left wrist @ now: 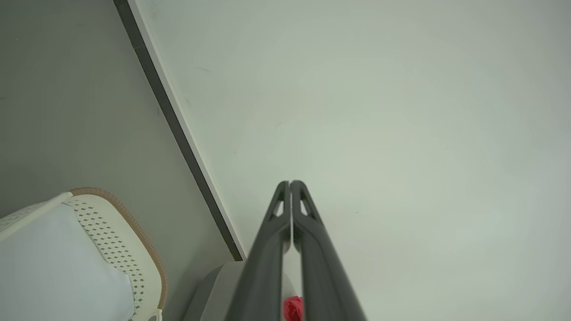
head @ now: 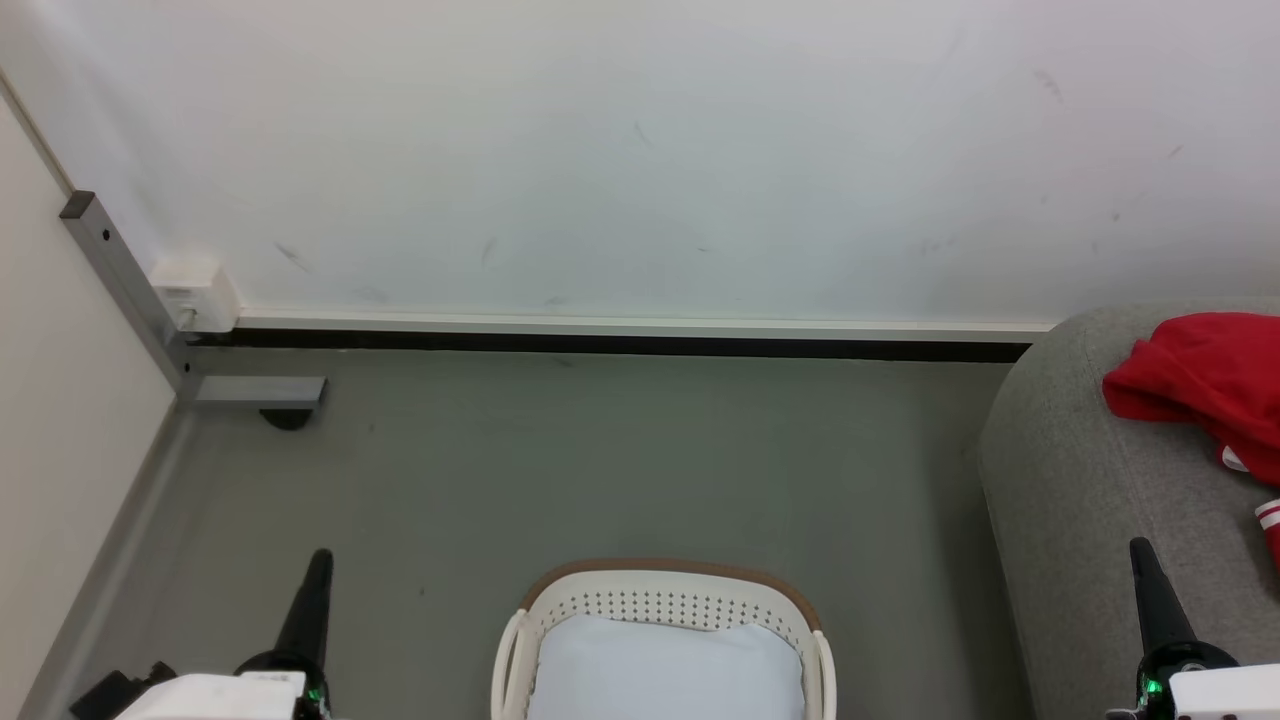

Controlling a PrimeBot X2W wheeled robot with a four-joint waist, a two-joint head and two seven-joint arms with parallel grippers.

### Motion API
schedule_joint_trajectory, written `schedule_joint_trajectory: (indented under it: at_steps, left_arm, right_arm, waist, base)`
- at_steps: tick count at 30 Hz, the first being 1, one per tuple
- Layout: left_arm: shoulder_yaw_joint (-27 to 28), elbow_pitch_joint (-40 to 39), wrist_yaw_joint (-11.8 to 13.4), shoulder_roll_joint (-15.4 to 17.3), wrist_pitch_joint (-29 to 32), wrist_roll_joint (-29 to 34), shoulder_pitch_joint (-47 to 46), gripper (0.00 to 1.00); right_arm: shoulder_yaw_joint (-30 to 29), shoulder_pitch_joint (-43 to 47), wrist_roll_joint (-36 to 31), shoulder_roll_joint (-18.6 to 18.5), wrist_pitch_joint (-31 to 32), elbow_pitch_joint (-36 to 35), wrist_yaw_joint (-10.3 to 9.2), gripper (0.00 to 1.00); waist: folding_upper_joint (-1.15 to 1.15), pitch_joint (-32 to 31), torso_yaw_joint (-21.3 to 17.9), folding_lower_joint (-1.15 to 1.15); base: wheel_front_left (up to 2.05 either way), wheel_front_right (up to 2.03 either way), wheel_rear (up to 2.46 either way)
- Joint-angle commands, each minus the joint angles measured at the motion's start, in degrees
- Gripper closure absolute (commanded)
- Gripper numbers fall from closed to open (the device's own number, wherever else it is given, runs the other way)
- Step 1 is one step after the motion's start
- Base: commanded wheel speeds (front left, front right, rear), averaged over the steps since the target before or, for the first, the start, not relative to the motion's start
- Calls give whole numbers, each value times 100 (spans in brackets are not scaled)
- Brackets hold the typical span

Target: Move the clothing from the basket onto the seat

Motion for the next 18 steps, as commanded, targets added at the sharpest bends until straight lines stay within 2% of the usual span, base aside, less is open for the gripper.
schedule_joint_trajectory:
  at_steps: [1, 18]
  left_arm:
    - [55, -11, -47, -4, 44, -131, -90, 100]
    - [189, 31, -116, -71, 236, -757, -134, 100]
  right_arm:
    - [-40, -106, 154, -18, 31, 6, -9, 100]
    - [-168, -136, 833, 30, 237, 61, -10, 100]
  waist:
    - [0, 3, 1, 0]
    - [0, 36, 8, 0]
  base:
    - [0, 0, 0]
    - [0, 0, 0]
